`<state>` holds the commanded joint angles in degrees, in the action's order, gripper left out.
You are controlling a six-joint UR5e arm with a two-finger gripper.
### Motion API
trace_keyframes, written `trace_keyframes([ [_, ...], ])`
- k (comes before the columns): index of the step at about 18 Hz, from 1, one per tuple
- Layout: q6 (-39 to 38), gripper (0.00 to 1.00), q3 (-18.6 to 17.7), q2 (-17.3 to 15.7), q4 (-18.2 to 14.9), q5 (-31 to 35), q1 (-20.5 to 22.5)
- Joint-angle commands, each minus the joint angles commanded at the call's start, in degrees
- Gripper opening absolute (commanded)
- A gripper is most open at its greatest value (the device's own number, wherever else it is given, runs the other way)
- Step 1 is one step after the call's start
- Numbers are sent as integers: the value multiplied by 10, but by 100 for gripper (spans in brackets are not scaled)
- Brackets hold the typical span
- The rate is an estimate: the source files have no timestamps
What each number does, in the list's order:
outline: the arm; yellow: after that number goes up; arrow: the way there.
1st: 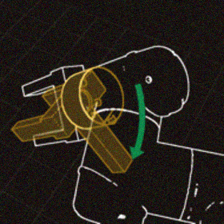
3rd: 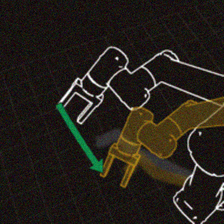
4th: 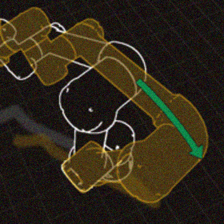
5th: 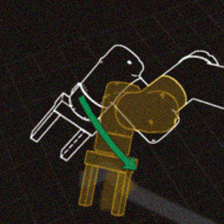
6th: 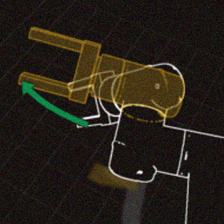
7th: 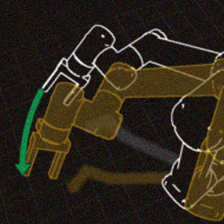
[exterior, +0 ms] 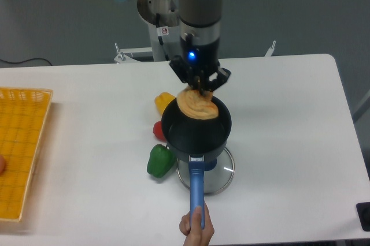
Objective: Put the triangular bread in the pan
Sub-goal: 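Lower the bread into the saucepan and open the gripper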
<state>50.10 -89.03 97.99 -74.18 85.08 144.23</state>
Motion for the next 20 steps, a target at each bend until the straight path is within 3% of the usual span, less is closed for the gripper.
trace_keyframes([
  [12, 0, 11, 16, 56, 37, -1, -4],
  [20, -2, 12, 9, 62, 37, 3, -7],
])
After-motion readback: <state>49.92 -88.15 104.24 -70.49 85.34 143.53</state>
